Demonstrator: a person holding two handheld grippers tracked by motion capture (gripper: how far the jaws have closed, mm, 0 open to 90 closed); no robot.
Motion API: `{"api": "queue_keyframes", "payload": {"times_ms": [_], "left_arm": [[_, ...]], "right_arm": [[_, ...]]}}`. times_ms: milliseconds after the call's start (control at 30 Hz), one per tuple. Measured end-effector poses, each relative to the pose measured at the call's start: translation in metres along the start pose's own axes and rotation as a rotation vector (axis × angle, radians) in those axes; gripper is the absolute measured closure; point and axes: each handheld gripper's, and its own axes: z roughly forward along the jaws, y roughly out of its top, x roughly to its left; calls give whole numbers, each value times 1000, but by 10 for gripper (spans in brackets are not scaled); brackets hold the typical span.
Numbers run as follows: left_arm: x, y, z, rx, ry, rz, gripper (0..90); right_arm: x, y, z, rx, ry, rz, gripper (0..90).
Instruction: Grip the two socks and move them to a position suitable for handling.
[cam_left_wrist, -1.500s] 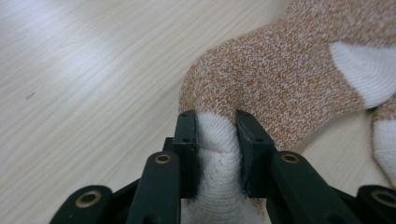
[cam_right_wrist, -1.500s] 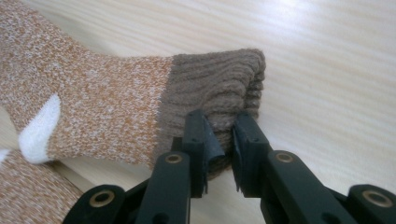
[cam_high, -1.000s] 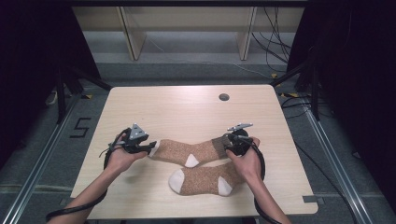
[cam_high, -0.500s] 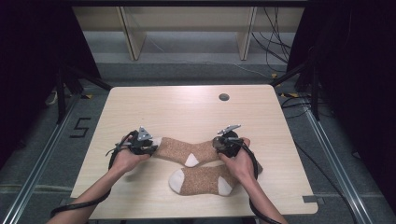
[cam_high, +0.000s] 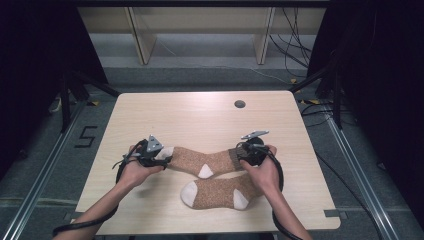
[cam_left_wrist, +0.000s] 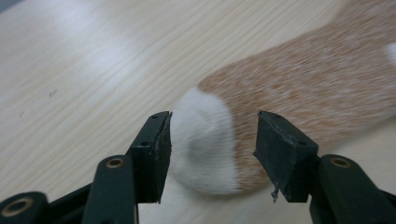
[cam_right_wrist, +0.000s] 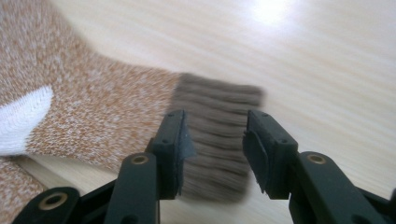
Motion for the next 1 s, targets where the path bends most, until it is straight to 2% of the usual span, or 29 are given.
{"api": "queue_keyframes", "payload": {"times_ms": [33, 67, 167, 267, 367, 467, 567, 600, 700, 767, 800, 833, 900, 933, 1000], "left_arm": [[-8, 0, -7, -10, -35, 11, 439], [-18, 0, -13, -28, -82, 4, 434], [-43, -5, -27, -30, -198, -2, 420], [-62, -13, -30, -3, -268, 15, 406], [-72, -20, -23, 19, -275, 20, 398], [-78, -22, -16, 21, -284, 15, 390], [-84, -22, -12, 27, -322, 21, 371], [-86, -22, -11, 29, -327, 21, 366], [-89, -21, -6, 33, -330, 32, 358], [-91, -21, -3, 38, -335, 41, 367], [-92, -22, -2, 44, -335, 44, 384], [-92, -21, -1, 46, -335, 51, 401], [-92, -20, 0, 50, -341, 50, 436], [-91, -20, 0, 50, -340, 50, 457], [-91, -20, 1, 54, -347, 41, 504]], "right_arm": [[-5, -1, -7, 0, -17, 2, 573], [-11, -4, -13, 8, -30, 1, 565], [-29, -17, -25, 32, -55, 30, 534], [-40, -34, -32, 76, -52, 62, 488], [-50, -49, -34, 93, -57, 75, 482], [-52, -59, -35, 103, -54, 97, 478], [-53, -66, -34, 107, -49, 91, 476], [-51, -68, -32, 113, -49, 123, 477], [-54, -74, -27, 113, -52, 108, 490], [-53, -76, -27, 106, -35, 142, 548], [-53, -76, -28, 102, -31, 130, 587], [-50, -76, -28, 106, -23, 152, 627], [-51, -76, -27, 109, -25, 101, 681], [-49, -76, -27, 107, -21, 119, 699], [-51, -75, -27, 116, -17, 100, 730]]}}
